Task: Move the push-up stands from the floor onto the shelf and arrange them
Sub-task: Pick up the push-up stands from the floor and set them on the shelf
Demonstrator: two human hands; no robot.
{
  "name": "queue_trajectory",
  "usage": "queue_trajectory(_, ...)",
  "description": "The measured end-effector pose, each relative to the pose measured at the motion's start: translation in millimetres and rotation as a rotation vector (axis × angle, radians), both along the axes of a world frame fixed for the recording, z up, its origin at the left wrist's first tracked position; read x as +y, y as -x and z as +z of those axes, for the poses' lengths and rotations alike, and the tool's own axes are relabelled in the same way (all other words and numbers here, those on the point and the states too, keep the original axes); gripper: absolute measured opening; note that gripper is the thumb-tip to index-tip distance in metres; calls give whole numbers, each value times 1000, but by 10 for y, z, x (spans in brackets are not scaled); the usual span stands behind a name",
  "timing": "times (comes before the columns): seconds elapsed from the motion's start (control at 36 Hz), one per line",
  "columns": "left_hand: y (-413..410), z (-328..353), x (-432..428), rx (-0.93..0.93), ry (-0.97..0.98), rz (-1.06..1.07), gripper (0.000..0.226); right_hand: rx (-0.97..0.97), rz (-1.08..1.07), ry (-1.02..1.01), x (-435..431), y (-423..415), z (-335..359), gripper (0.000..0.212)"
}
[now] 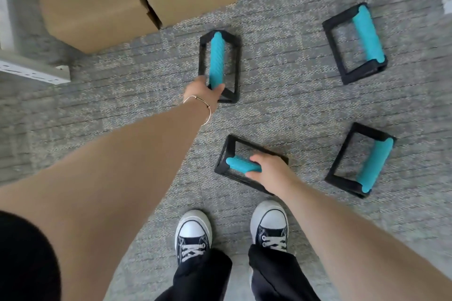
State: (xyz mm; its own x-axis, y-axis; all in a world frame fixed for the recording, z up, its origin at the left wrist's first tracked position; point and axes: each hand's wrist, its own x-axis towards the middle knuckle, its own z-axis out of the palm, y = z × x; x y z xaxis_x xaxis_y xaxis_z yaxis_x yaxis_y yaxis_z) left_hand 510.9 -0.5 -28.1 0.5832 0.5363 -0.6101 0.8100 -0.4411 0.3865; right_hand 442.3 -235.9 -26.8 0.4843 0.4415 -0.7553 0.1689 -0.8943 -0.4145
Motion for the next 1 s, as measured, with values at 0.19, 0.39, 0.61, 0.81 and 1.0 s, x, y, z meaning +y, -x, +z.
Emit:
queue_trajectory(0.19,-199,-228,30,-26,-28,12,42,53,14,-42,-107,-96,-119,51)
queue_trajectory(0.39,-323,-274,72,-114,-32,21,37,161,21,-46,-50,-181,-131,44)
queue_trajectory(0.61,-189,-139,102,-141,80,98,34,176,-4,-53,-5,-249,-94,30)
queue_trajectory(0.81,222,427,67,-88,84,75,38,174,-57,-45,-163,-281,534,34)
queue_trajectory(1.0,611,1676,-96,-12,62,91,35,102,-337,-32,-398,-228,1686,39)
